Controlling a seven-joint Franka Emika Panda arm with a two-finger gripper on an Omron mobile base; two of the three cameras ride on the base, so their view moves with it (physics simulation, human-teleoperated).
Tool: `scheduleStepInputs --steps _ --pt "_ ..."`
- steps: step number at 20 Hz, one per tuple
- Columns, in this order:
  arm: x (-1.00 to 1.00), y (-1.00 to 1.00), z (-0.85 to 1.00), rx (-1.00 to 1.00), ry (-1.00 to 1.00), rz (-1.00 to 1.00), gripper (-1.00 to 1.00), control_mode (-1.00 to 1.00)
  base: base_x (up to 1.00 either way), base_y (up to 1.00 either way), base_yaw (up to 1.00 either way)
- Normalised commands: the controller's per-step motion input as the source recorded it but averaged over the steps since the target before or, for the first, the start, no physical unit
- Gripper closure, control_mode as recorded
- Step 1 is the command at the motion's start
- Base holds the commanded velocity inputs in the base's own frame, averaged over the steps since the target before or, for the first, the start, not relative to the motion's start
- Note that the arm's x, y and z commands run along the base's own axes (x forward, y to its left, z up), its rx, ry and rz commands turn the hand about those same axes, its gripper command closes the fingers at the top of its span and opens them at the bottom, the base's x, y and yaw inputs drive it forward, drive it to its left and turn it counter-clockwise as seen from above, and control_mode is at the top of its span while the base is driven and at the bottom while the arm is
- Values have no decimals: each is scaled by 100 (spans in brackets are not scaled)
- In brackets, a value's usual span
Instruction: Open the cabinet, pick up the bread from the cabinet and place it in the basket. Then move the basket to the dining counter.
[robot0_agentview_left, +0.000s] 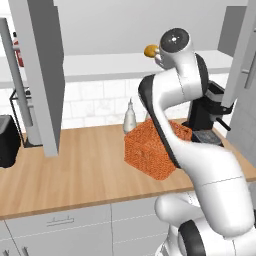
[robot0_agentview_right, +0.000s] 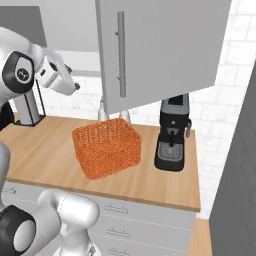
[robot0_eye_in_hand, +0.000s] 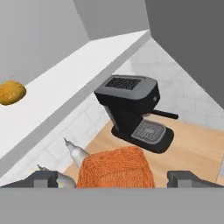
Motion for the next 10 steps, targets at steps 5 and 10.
scheduleStepInputs --steps 5,10 --pt "30 -13 -1 34 -24 -58 -100 -100 0 0 0" --pt "15 -36 0 37 -39 -38 -100 -100 0 0 0"
